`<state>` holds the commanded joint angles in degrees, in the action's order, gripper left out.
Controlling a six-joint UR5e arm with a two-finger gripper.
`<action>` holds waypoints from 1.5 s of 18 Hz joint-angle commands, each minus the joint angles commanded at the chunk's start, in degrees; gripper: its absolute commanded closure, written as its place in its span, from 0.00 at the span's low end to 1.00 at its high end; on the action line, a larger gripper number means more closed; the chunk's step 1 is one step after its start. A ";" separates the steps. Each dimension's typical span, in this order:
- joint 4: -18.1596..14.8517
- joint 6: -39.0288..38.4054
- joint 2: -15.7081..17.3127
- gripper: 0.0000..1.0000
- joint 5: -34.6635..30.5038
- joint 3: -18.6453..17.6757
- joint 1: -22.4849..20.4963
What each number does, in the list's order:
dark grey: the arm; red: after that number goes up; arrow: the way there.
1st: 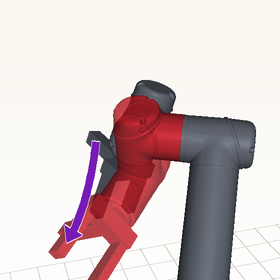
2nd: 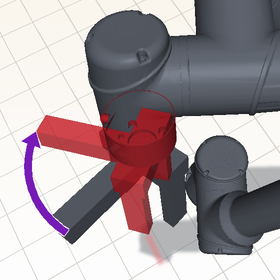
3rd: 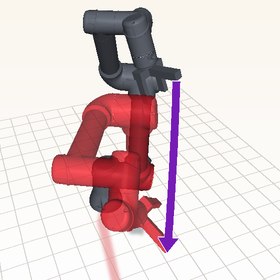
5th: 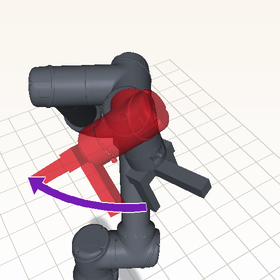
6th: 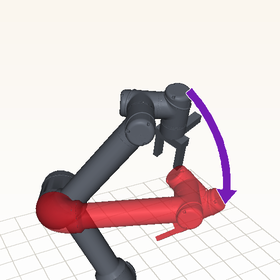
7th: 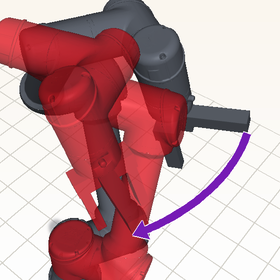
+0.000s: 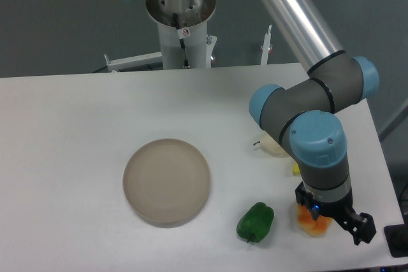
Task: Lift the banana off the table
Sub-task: 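Lift the gripper off the orange fruit and move above the yellow banana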
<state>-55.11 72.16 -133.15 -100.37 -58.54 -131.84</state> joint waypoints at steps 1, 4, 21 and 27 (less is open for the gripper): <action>0.00 0.00 0.00 0.00 0.00 0.00 0.00; 0.00 -0.18 0.26 0.00 -0.17 -0.26 0.00; -3.25 4.82 14.32 0.00 4.04 -21.43 -9.57; -3.25 11.77 15.38 0.00 9.04 -25.13 -16.25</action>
<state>-58.36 83.93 -117.77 -91.33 -83.67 -148.09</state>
